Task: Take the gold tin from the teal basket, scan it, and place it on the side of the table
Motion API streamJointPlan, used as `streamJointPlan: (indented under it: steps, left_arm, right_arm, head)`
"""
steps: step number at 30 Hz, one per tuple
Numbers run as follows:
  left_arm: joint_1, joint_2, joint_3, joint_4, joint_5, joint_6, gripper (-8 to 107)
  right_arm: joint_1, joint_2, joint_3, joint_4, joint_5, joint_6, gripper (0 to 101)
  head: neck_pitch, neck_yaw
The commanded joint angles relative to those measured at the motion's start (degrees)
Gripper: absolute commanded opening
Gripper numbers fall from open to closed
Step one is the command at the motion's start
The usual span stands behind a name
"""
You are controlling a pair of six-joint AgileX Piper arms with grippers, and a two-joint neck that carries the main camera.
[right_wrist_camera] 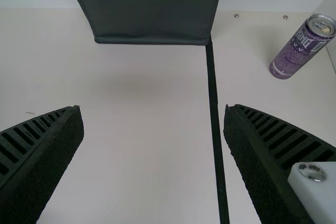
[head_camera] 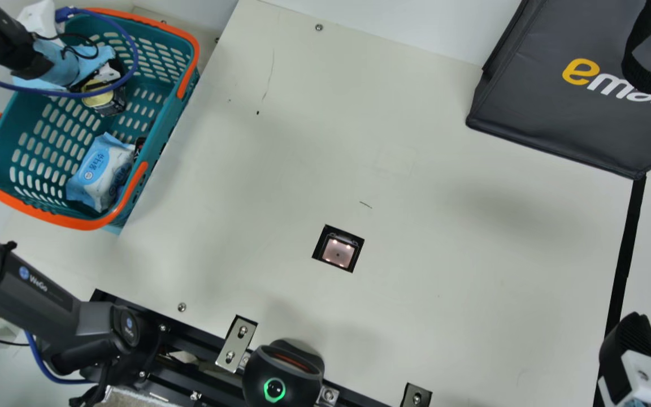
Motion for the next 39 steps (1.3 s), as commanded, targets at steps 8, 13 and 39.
streamJointPlan:
  steps: [8, 13, 39]
  left_arm:
    - [0.7, -11.0, 0.5, -3.5, 5.2, 4.2, -8]
    - [0.0, -16.6, 1.5, -5.0, 7.6, 6.0, -8]
    - [-23.6, -35.3, 12.6, 1.2, 11.9, -6.4, -8]
  right_arm:
    - [0.0, 0.0, 0.0, 0.0, 0.0, 0.0, 95]
    - [0.0, 0.0, 0.0, 0.0, 0.0, 0.0, 95]
    - [0.0, 0.0, 0.0, 0.0, 0.0, 0.0, 95]
  head:
    - [-1.7, 0.1]
    - [-1.7, 0.1]
    - [-1.7, 0.1]
